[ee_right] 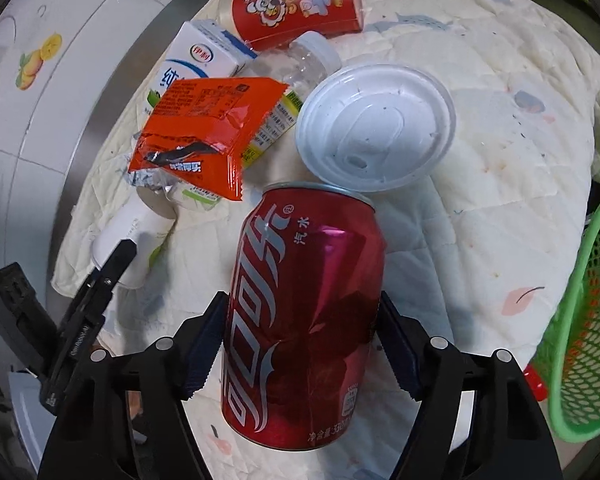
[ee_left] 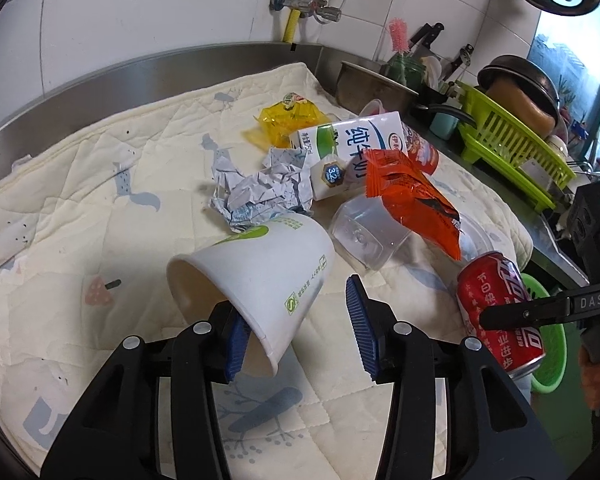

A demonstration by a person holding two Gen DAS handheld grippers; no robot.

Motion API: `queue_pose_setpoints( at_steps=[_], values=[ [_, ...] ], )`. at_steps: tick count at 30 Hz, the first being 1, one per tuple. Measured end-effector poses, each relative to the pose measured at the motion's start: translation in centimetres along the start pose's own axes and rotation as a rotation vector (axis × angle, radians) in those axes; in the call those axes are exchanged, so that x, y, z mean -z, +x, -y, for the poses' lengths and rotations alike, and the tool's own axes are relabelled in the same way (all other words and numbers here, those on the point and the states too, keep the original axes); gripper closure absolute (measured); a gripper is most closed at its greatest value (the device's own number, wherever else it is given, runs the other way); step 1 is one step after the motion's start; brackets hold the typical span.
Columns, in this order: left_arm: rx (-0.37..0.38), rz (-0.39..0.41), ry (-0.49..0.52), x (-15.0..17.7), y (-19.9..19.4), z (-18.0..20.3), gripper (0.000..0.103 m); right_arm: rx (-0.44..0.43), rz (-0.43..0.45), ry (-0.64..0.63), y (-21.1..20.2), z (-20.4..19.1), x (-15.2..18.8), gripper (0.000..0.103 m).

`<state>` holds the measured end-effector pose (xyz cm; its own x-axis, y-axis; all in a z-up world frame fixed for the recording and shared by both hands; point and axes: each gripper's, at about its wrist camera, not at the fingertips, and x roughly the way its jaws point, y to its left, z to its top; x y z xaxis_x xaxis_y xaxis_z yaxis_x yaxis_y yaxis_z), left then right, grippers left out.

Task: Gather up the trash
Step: 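Carry the can over the green basket and open the right tool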

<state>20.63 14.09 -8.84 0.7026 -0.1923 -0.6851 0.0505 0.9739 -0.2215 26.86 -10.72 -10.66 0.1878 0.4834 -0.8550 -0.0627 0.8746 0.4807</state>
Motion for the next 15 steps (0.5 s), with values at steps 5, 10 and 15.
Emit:
queue_pose_setpoints(
  at_steps=[5,10,15],
  values=[
    [0.042,0.009,-0.023,0.2,0.0,-0.3,0.093,-0.03,0.017,-0.021,-0.9,0.2,0.6,0.034],
    [0.043,0.047,-0.015,0.7,-1.6,0.5,0.101,-0.06,0.052,-0.044,-2.9,0.8,1.8,0.034],
    [0.05,0.068,0.013,1.5,-3.8,2.3,0.102,-0.068,0.105,-0.056,-6.3,3.0,4.0,0.034]
  ],
)
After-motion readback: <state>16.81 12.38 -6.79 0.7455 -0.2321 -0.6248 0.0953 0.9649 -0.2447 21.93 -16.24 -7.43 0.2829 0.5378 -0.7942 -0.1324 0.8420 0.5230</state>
